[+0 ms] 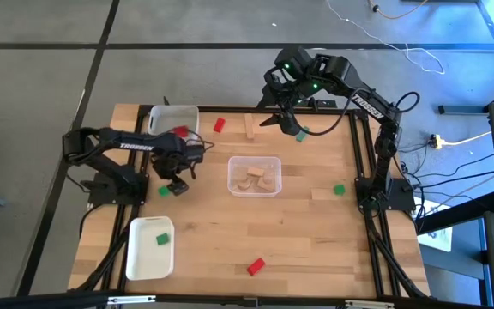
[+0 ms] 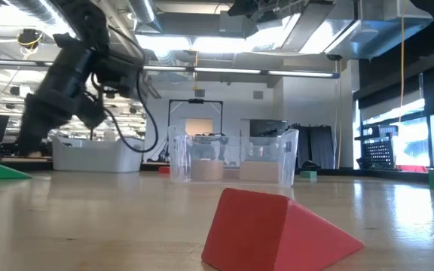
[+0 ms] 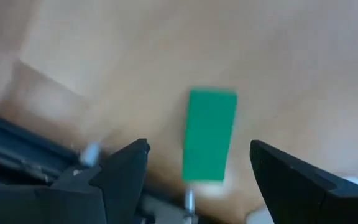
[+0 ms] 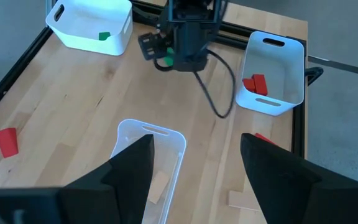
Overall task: Sort & place blocks by color
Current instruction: Put the green block into the white bin
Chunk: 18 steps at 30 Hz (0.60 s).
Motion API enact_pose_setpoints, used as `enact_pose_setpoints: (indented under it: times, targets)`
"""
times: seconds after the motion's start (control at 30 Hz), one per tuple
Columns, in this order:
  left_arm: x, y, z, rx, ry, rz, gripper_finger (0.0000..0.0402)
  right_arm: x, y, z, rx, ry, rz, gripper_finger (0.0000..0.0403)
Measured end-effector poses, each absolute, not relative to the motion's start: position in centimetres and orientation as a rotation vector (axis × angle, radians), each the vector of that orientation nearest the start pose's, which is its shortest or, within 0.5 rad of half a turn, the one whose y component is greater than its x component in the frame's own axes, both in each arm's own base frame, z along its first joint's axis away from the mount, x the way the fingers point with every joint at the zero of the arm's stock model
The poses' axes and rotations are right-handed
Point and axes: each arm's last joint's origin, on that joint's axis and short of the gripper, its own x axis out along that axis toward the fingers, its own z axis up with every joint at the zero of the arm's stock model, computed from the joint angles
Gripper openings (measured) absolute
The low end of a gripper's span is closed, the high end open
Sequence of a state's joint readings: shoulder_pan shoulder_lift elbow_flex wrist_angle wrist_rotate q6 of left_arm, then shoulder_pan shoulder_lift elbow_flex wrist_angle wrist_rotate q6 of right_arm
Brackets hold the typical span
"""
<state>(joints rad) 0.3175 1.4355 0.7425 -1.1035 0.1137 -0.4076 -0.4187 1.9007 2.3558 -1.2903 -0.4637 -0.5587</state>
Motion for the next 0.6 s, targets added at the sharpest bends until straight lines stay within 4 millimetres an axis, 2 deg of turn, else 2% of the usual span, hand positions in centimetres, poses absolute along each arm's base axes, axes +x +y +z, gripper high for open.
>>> enact_pose_setpoints:
  times: [0.13,0.33,0.43,0.6]
  targets:
    - [17.8,4.9,15.6,-0.629,1.760,0.502,0.0274,33.6,-13.5,44.5,-0.175,0.711,0.248,0.0239]
    - [17.2,3.9,13.6,-0.672,1.734,0.427,0.0274,33.6,-13.5,44.5,-0.175,0.711,0.248,0.0239]
    - [16.9,3.8,12.8,-0.655,1.712,0.481,0.0274,33.6,-13.5,44.5,-0.175,0.711,0.248,0.0239]
    - [16.8,3.6,12.7,-0.647,1.705,0.531,0.0274,33.6,-13.5,44.5,-0.175,0.711,0.248,0.0239]
